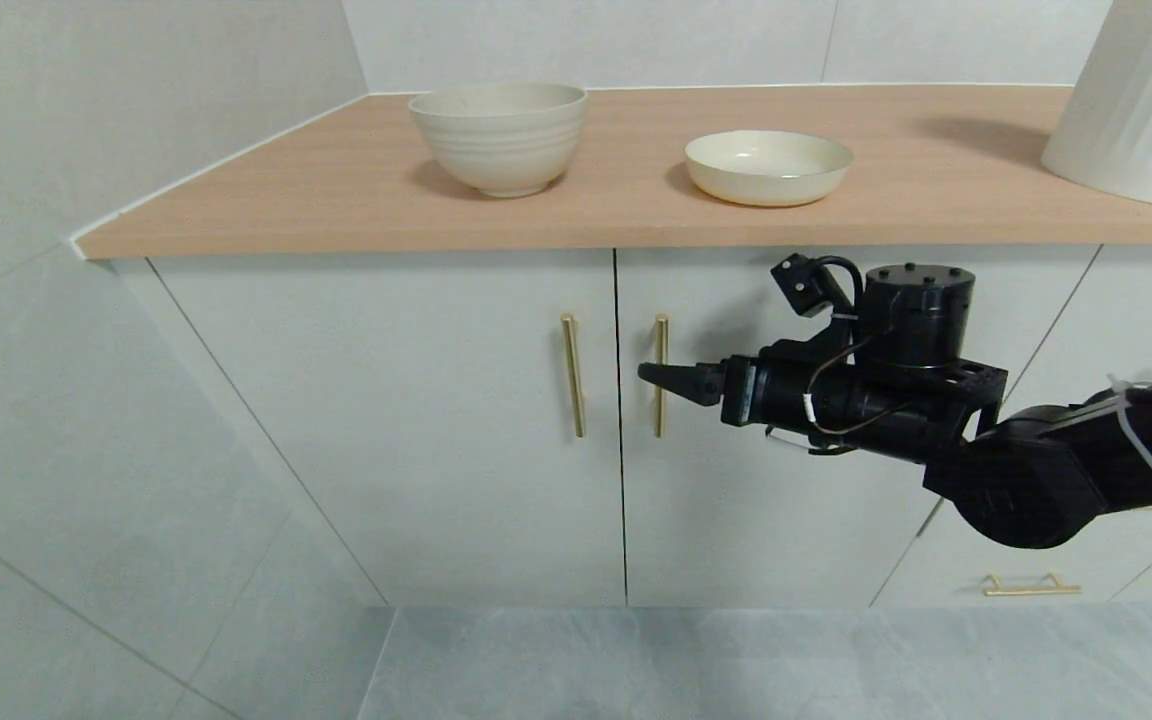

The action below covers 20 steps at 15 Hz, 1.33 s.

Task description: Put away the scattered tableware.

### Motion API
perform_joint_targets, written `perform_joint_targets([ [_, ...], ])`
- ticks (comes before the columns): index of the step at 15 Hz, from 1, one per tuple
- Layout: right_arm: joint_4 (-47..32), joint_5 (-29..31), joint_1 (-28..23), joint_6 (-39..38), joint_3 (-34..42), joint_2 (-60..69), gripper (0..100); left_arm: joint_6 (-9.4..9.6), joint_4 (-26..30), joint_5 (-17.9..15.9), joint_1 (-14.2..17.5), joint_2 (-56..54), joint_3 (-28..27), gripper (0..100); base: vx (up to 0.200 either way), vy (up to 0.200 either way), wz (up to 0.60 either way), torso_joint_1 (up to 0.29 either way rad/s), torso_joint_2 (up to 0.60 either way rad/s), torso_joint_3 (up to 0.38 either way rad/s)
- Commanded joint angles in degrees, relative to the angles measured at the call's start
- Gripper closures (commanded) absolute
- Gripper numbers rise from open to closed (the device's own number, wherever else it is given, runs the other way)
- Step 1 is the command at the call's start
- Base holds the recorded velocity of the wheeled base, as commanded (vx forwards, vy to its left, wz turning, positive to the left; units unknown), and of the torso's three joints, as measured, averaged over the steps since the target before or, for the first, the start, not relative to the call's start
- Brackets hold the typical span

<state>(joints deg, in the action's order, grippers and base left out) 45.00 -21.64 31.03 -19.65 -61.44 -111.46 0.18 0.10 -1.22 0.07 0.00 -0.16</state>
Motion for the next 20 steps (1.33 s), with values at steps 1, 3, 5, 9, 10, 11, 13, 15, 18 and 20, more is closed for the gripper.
perform_joint_targets([
  [1, 0.1, 0.0, 1.0, -0.7, -0.5, -1.3, 0, -0.01, 0.0, 0.0, 0.0, 0.0, 0.0, 0, 0.0, 0.0, 0.0, 0.0, 0.0, 0.0],
  [3, 3.5, 0.4, 2.3, -2.4, -0.5, -2.8, 0, -0.01, 0.0, 0.0, 0.0, 0.0, 0.0, 0, 0.0, 0.0, 0.0, 0.0, 0.0, 0.0],
  [5, 6.9, 2.0, 3.3, -3.3, -0.5, -4.6, 0, -0.01, 0.0, 0.0, 0.0, 0.0, 0.0, 0, 0.0, 0.0, 0.0, 0.0, 0.0, 0.0],
  [9, 8.1, 3.4, 4.3, -3.5, -1.0, -6.3, 0, -0.01, 0.0, 0.0, 0.0, 0.0, 0.0, 0, 0.0, 0.0, 0.0, 0.0, 0.0, 0.0],
  [10, 8.2, 3.4, 4.7, -3.6, -0.9, -6.2, 0, -0.01, 0.0, 0.0, 0.0, 0.0, 0.0, 0, 0.0, 0.0, 0.0, 0.0, 0.0, 0.0],
  [11, 8.2, 3.4, 5.1, -3.8, -0.7, -6.1, 0, -0.01, 0.0, 0.0, 0.0, 0.0, 0.0, 0, 0.0, 0.0, 0.0, 0.0, 0.0, 0.0],
  [13, 8.2, 3.4, 5.2, -4.9, -0.7, -5.9, 0, -0.01, 0.0, 0.0, 0.0, 0.0, 0.0, 0, 0.0, 0.0, 0.0, 0.0, 0.0, 0.0],
  [15, 8.2, 3.0, 5.2, -6.3, 0.4, -4.5, 0, -0.01, 0.0, 0.0, 0.0, 0.0, 0.0, 0, 0.0, 0.0, 0.0, 0.0, 0.0, 0.0],
  [18, 7.8, 1.9, 6.3, -6.3, 2.4, -2.1, 0, -0.01, 0.0, 0.0, 0.0, 0.0, 0.0, 0, 0.0, 0.0, 0.0, 0.0, 0.0, 0.0],
  [20, 7.7, -0.9, 6.9, -6.3, 4.9, 0.3, 0, -0.01, 0.0, 0.0, 0.0, 0.0, 0.0, 0, 0.0, 0.0, 0.0, 0.0, 0.0, 0.0],
])
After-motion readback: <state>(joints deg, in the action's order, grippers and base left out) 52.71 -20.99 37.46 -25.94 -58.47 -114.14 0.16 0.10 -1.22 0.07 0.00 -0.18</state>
